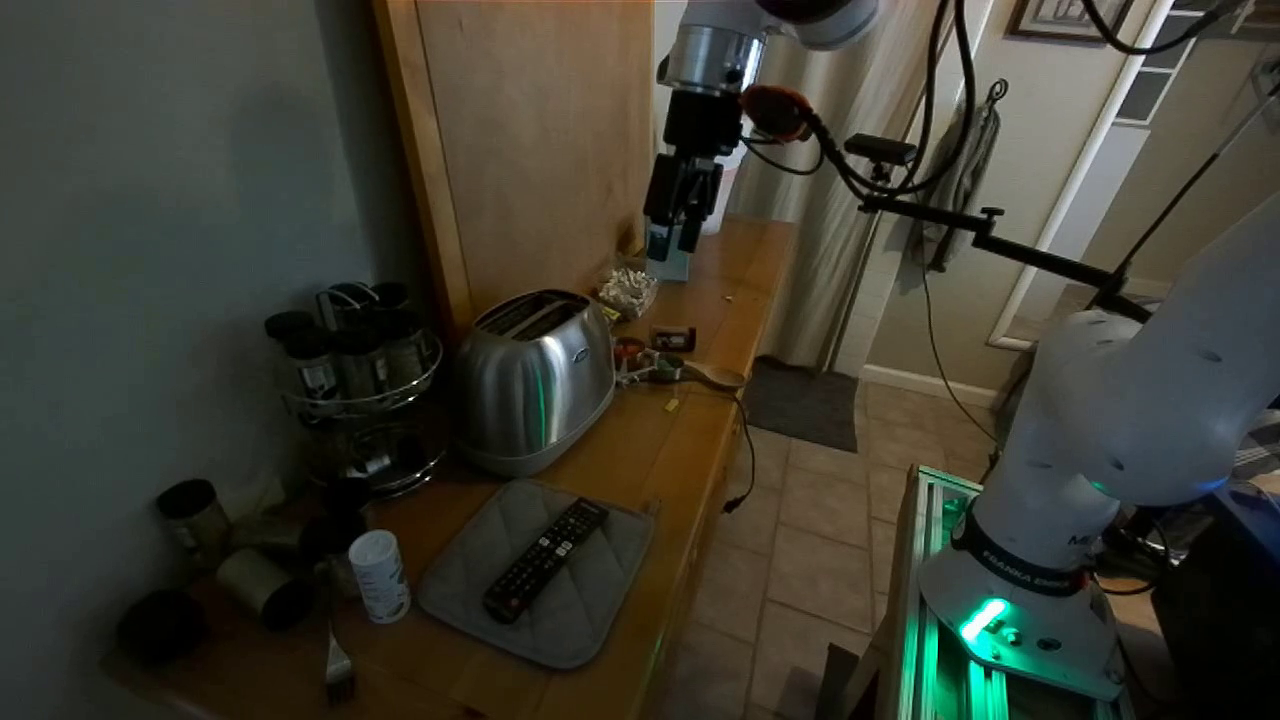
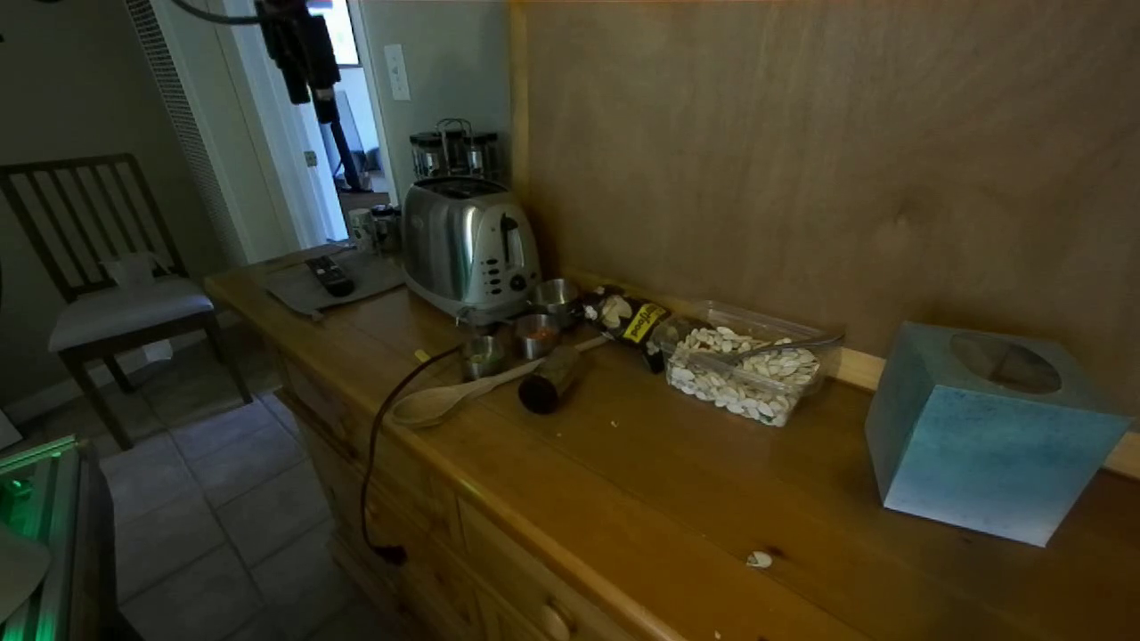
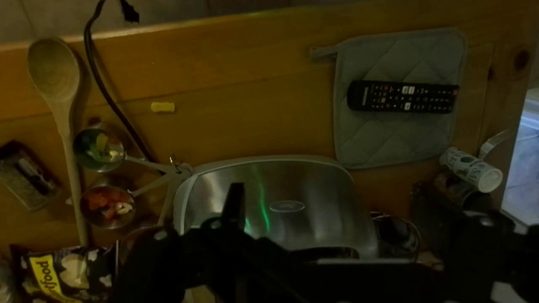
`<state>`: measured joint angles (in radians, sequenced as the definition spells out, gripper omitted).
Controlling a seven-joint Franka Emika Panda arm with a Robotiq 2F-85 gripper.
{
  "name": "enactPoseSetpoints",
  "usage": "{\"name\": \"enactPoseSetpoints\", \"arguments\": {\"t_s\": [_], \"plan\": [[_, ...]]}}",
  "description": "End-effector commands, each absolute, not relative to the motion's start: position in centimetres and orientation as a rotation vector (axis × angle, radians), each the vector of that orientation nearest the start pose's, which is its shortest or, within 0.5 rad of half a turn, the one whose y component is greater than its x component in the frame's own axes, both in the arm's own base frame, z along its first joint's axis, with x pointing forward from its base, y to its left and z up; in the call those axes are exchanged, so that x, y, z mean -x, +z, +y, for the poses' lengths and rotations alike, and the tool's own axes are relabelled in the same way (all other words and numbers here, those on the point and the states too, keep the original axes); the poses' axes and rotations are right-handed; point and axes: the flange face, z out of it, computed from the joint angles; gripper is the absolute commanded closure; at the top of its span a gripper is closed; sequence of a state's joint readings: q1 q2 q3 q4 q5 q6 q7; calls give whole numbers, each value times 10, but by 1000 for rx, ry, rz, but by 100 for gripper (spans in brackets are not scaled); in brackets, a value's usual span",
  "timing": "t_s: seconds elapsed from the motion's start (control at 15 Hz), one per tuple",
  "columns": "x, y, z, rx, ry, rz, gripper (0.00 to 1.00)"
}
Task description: Place the jar upright.
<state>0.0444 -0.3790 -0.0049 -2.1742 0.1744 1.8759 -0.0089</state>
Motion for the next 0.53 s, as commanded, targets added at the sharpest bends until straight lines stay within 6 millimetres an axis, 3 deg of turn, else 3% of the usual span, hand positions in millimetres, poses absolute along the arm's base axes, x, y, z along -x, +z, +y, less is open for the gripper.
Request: {"name": "enactPoseSetpoints", "arguments": {"t_s": [0.0,0.27,0.47], "plan": [[-444,538,-11,2940,-213,-122,0],[-424,522,-79,2955,-222,-169,0],[-418,500,-120,2930,-304,-156,0]]}}
